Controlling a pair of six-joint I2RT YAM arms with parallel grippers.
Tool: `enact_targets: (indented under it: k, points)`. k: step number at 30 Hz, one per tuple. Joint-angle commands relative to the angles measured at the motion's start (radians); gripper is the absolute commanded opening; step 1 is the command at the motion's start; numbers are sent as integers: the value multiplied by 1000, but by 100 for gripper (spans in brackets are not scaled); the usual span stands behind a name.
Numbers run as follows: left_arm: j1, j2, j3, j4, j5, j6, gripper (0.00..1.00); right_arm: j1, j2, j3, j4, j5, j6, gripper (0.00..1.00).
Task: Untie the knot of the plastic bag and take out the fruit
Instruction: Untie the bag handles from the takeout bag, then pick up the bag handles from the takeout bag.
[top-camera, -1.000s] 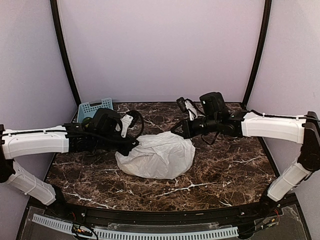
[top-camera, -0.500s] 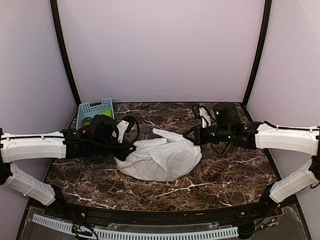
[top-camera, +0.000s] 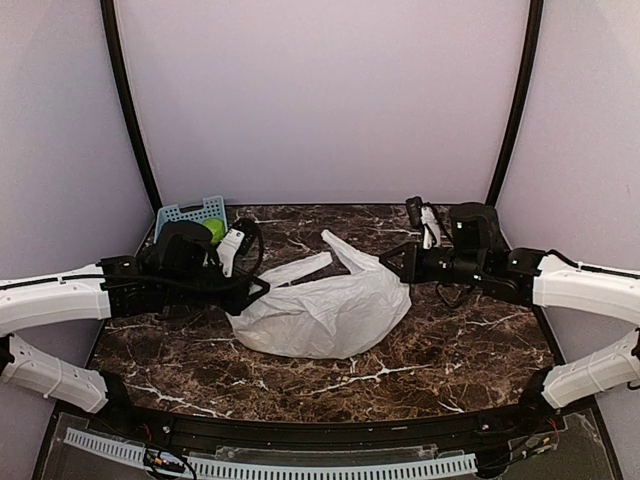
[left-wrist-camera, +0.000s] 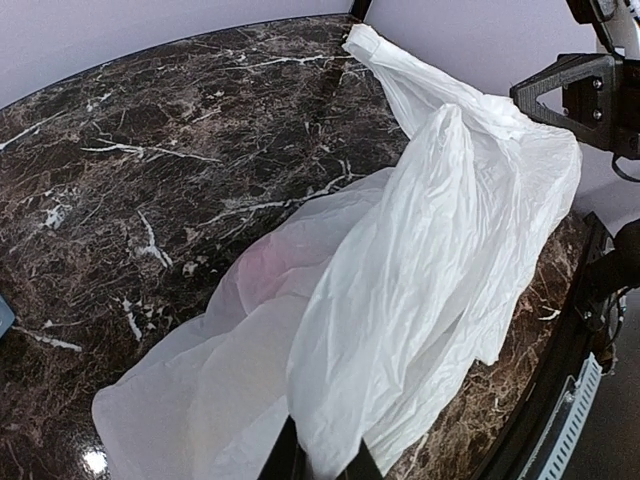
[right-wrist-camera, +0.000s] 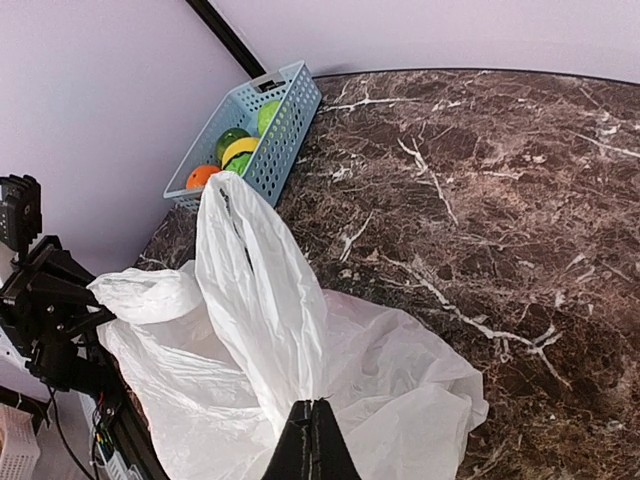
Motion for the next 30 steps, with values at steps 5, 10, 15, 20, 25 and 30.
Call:
enact_targets:
  k: [5, 10, 15, 20, 25, 30]
  points:
    - [9, -108, 31, -90, 94, -36, 29, -5, -121, -16, -4, 78, 36, 29]
    - [11, -150, 93, -164, 117, -21, 65, -5, -186, 12, -101, 107, -3, 60]
    - [16, -103, 197, -220, 111, -2, 87, -7, -145, 164, -275, 119, -92, 77]
    - [22, 25, 347, -271, 110, -5, 90, -8, -21, 345, -417, 156, -144, 81]
    - [59, 166, 465, -294, 124, -8, 91, -8, 123, 496, -511, 145, -167, 82]
    - [89, 274, 546, -320, 106, 10, 94, -5, 265, 622, -565, 127, -186, 77]
